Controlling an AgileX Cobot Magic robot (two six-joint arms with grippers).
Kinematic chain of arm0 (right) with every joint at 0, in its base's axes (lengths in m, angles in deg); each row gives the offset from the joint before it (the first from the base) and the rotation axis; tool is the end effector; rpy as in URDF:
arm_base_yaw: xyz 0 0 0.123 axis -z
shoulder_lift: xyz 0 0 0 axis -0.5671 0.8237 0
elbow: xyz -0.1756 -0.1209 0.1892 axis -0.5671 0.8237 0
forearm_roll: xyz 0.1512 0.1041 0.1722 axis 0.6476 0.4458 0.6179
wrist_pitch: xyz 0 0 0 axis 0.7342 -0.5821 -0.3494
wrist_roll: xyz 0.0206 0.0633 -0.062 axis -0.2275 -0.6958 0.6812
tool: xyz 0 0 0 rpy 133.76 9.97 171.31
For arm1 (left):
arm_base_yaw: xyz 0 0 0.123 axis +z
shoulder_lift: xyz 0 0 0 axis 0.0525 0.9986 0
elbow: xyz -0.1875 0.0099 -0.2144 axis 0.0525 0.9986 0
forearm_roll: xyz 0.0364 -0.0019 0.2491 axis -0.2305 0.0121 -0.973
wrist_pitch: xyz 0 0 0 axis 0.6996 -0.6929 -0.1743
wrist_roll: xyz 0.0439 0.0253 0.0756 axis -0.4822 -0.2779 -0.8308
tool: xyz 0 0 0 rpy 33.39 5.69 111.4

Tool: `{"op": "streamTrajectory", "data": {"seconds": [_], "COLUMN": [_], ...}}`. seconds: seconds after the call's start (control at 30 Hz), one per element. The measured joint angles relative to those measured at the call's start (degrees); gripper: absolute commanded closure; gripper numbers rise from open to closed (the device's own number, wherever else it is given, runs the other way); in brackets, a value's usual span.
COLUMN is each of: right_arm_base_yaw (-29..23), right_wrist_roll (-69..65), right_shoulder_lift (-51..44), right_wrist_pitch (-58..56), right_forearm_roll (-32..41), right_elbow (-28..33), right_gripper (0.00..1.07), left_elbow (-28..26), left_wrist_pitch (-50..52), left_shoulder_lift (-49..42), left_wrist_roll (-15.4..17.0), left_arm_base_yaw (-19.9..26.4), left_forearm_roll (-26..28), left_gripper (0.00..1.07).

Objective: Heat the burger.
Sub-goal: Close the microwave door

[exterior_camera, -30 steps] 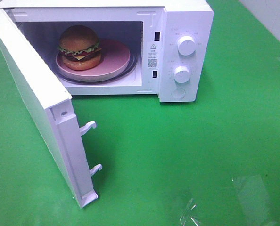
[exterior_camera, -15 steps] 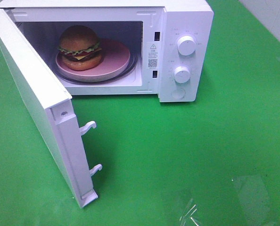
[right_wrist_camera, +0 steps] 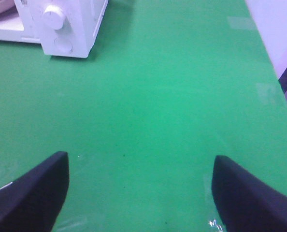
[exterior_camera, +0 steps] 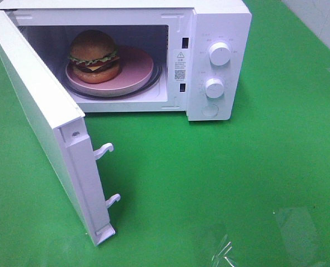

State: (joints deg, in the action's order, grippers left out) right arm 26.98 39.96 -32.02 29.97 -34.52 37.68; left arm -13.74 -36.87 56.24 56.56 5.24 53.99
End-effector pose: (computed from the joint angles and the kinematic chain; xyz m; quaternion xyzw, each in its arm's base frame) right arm 0.0017 -0.0107 0.2851 0.0024 0.8433 0.0012 0.5375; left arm -0.0058 -0.0070 0.2788 0.0217 0.8486 -0.0100 0.5285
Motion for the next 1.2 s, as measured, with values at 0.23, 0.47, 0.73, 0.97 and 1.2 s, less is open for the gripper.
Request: {"op": "streamTrajectory", "data": {"seconds": [0.23, 0.47, 0.73, 0.97, 1.2], "right_arm_base_yaw": [1.60, 1.60, 1.60, 1.60, 1.60], "right_wrist_roll": [0.00, 0.00, 0.00, 0.00, 0.00], "right_shoulder_lift": [-2.12, -2.12, -2.12, -2.12, -2.12], "right_wrist_pitch": [0.00, 0.00, 0.00, 0.00, 0.00], "right_forearm_roll": [0.00, 0.00, 0.00, 0.00, 0.00], "right_elbow": [0.00, 0.00, 0.00, 0.00, 0.00], "right_gripper": [0.31, 0.31, 0.31, 0.31, 0.31], "left_elbow": [0.00, 0.00, 0.00, 0.00, 0.00], "left_wrist_pitch": [0.00, 0.00, 0.00, 0.00, 0.00], "left_shoulder_lift": [0.00, 0.00, 0.00, 0.00, 0.00], "left_wrist_roll": [0.00, 0.00, 0.00, 0.00, 0.00], "left_arm_base_yaw": [0.00, 0.00, 0.00, 0.00, 0.00], "left_forearm_roll": [0.00, 0.00, 0.00, 0.00, 0.00], "left_gripper": [0.09, 0.09, 0.09, 0.09, 0.09]}}
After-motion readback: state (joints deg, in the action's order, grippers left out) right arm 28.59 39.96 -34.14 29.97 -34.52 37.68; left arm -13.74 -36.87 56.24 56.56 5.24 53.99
